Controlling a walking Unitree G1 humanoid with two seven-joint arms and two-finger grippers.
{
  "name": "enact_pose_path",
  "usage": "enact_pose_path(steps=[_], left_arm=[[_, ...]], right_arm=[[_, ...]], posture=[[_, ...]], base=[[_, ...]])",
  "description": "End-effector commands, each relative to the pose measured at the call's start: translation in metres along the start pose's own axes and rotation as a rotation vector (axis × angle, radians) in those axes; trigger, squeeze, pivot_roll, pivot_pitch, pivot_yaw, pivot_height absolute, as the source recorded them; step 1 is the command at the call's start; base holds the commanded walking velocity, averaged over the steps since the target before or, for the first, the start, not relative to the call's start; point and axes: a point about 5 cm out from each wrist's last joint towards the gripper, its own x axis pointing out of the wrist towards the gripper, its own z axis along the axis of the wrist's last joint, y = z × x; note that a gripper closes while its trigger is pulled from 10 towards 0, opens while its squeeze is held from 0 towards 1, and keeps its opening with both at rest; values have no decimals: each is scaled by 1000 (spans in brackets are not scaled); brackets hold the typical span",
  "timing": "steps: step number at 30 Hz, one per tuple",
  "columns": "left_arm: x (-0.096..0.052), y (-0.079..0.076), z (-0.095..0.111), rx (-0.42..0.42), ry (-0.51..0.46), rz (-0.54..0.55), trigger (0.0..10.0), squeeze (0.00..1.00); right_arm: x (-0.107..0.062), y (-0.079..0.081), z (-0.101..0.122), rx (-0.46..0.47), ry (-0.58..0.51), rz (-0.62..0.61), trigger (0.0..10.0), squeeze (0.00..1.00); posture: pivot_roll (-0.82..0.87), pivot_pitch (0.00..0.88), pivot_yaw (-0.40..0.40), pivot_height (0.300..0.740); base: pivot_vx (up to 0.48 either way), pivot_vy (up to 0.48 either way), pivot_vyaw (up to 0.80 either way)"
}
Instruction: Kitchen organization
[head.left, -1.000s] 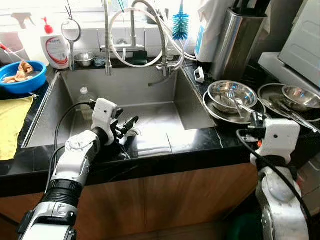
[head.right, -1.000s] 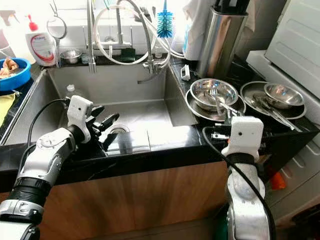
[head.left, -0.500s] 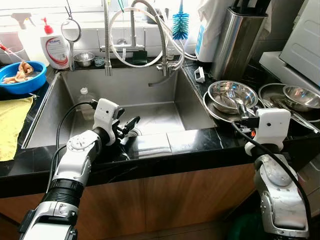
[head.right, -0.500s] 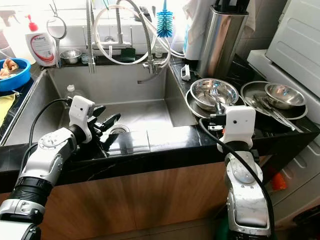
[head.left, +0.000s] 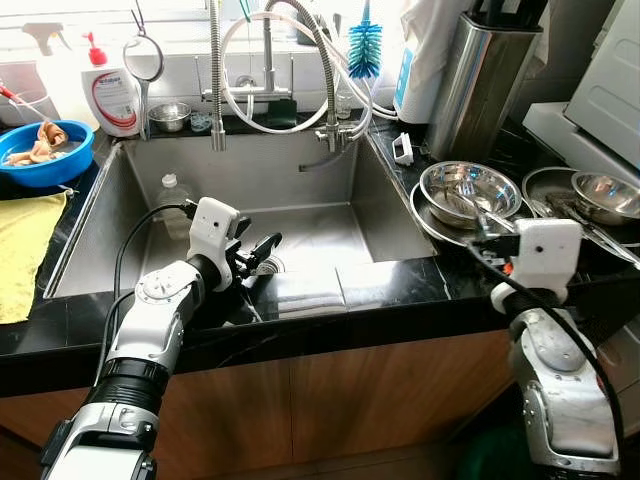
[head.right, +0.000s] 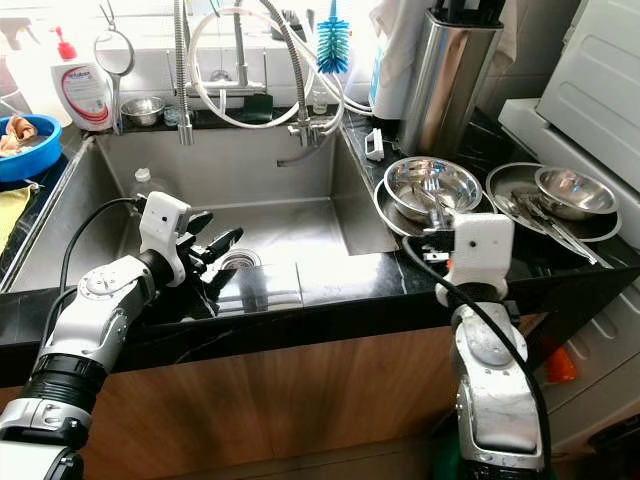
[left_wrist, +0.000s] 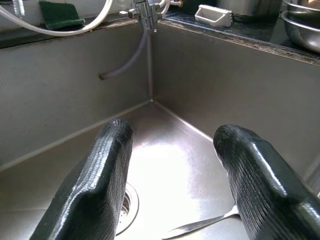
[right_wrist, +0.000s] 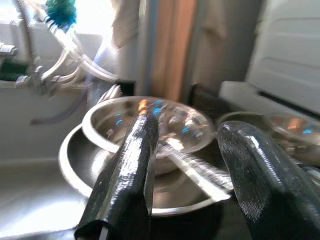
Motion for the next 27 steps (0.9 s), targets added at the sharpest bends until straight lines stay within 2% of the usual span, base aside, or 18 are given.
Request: enact_pose_path(steps=[1,4,14,15,17,20,23,27], left_arm=[[1,0,4,9,-21,-5,10000,0],[1,0,4,9,-23,-4,10000,0],[1,0,4,9,-24,-4,10000,0],[2,-3,3,15,-28,-12,10000,0],[2,-3,3,18,-30,-14,10000,0],[1,-3,3,18,-32,-12,10000,0],[1,-4,3,16,-33,-13,10000,0],[1,-4,2,15,-34,-14,10000,0]], right_arm=[[-4,0,16,27,-87,-20,10000,0],[-6,0,21,65,-113,-28,10000,0],[-6,1,21,70,-117,-36,10000,0],[-11,-1,6,285,-31,-121,10000,0],[-12,-2,-3,390,17,-169,10000,0],[-10,-3,-7,453,37,-183,10000,0],[-9,0,-5,420,30,-158,10000,0],[-9,0,-5,435,30,-160,10000,0]], posture=[[2,0,-46,740],[2,0,-46,740],[2,0,-46,740],[5,0,-46,740],[5,0,-46,740],[5,0,-48,740],[8,0,-49,740],[8,0,-49,740]], base=[[0,0,0],[0,0,0],[0,0,0],[0,0,0],[0,0,0],[0,0,0],[0,0,0],[0,0,0]])
